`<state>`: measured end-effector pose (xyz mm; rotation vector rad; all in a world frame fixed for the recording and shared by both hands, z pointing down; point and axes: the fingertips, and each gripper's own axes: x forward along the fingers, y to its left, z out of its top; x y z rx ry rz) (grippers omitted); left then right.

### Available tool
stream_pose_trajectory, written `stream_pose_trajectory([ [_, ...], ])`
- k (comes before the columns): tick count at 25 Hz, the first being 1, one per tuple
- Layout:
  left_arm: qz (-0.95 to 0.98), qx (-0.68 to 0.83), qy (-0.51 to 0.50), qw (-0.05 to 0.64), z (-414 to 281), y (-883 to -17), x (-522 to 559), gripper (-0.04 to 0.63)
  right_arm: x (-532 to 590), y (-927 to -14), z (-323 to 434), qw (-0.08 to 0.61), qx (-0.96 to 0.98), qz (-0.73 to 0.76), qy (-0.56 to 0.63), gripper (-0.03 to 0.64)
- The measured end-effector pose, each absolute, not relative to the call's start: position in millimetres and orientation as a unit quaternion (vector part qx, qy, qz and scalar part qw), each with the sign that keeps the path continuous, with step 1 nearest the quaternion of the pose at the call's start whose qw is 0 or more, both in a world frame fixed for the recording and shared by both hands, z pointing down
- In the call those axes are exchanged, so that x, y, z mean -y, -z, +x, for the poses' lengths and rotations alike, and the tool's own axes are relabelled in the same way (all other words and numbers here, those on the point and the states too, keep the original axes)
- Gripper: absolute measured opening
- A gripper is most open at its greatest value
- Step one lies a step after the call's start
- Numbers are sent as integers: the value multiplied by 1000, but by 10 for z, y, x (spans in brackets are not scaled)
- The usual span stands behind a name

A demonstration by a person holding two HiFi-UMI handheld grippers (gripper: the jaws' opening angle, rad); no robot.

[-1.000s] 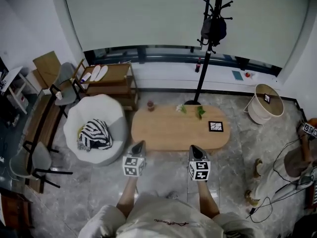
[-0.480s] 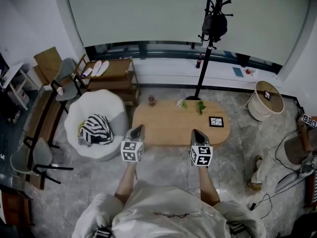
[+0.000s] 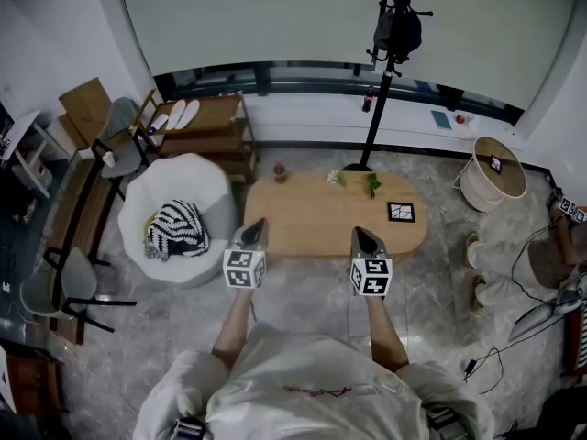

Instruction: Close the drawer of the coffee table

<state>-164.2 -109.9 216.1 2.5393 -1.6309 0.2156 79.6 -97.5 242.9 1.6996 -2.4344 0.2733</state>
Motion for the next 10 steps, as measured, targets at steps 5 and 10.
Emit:
stream_pose_trajectory([
  [5, 837, 539, -75, 60, -1667, -2169, 1087, 1, 961, -2415, 756, 83, 815, 567, -92, 5],
  [10, 837, 538, -72, 60, -1631, -2166, 1061, 2, 946, -2393, 758, 81, 816, 566, -89, 5],
])
